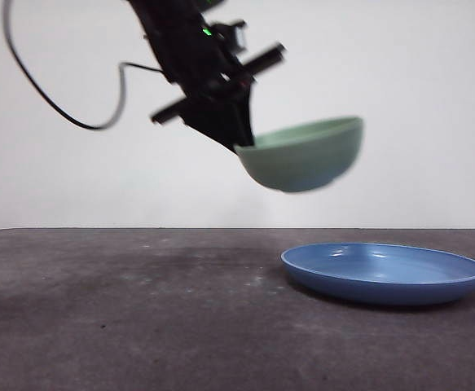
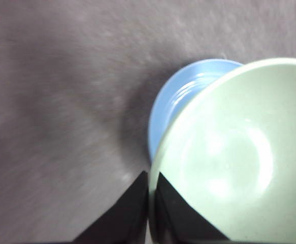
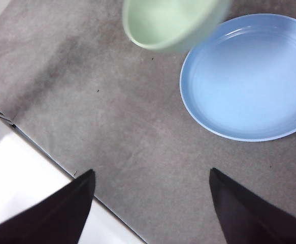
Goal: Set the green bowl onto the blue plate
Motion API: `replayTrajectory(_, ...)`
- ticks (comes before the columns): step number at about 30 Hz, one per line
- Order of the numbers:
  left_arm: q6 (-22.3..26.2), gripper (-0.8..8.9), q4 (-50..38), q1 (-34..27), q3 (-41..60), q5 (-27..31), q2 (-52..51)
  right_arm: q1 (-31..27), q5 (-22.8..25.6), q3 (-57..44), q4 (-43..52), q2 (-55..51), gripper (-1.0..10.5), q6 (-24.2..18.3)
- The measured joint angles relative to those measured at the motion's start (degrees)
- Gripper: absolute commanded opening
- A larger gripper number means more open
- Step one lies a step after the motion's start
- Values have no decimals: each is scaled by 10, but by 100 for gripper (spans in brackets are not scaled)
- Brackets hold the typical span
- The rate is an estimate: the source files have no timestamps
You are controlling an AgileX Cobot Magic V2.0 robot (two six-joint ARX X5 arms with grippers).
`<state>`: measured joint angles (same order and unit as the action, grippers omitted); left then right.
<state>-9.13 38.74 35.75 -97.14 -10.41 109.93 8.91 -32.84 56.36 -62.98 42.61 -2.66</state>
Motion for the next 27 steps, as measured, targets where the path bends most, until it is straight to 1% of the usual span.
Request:
replayTrajectory(7,-5,10,13,28,-88,0,103,0,0,14,-7,-23,360,6)
replayTrajectory(13,-7,10,25,43,-149,0,169,0,1,21,-10,-30,360,10)
replayTrajectory(19,-7,10,25,50,-155,1,196,0,3,21,-10,-30,360,14)
replayTrajectory(27,-7,10,33,53,-155,2,206,0,14,21,-10,-30,360,14)
